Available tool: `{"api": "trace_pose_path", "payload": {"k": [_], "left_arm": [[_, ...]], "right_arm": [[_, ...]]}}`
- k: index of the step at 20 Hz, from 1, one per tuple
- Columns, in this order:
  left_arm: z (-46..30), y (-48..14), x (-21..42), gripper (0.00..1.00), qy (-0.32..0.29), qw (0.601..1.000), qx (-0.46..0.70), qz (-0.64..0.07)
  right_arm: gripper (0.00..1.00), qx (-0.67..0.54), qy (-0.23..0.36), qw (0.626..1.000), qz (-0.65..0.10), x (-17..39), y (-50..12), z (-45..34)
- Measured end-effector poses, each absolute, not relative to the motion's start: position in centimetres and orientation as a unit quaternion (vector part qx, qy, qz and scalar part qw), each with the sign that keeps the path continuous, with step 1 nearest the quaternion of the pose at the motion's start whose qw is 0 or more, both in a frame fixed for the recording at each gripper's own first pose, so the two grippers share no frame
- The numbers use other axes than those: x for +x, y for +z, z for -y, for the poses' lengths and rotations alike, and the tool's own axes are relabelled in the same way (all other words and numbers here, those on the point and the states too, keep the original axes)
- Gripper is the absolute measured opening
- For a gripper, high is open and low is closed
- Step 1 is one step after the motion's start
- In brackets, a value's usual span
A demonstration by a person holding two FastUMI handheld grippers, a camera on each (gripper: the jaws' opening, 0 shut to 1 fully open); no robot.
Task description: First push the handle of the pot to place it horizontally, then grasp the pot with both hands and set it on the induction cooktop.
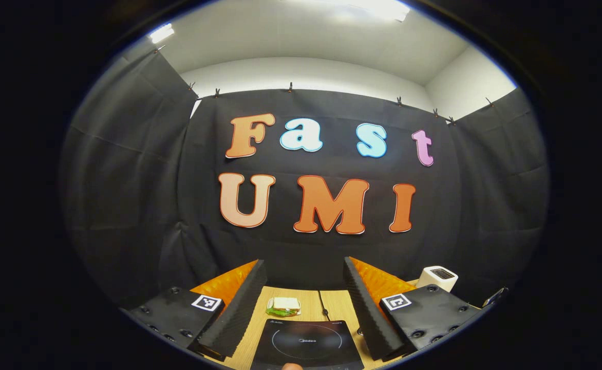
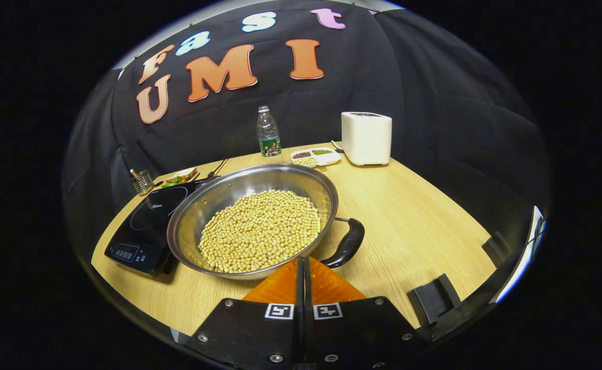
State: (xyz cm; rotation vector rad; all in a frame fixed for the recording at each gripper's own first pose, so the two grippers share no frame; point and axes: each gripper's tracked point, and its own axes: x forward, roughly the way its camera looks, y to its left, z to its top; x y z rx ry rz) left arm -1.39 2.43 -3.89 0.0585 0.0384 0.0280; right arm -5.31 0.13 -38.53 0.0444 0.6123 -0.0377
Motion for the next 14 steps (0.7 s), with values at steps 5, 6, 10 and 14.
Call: {"api": "trace_pose_path", "payload": {"k": [5, 6, 10, 14], "left_arm": [[-2.9, -4.3, -0.9, 0.97, 0.020, 0.999, 0.030, -0.023], [-3.0, -4.3, -0.8, 0.97, 0.021, 0.999, 0.030, -0.024], [-2.9, -4.4, -0.5, 0.98, 0.022, 0.999, 0.032, -0.024], [-2.6, -4.6, -0.2, 0.98, 0.020, 0.999, 0.034, -0.026]], "right_arm": [[0.00, 0.021, -0.028, 0.953, -0.300, -4.4, -38.5, 0.6], [0.00, 0.021, -0.030, 0.954, -0.299, -4.2, -38.5, 0.6], [0.00, 0.018, -0.037, 0.953, -0.299, -3.6, -38.5, 1.1], [0.00, 0.018, -0.036, 0.953, -0.300, -3.1, -38.4, 1.4]]}}
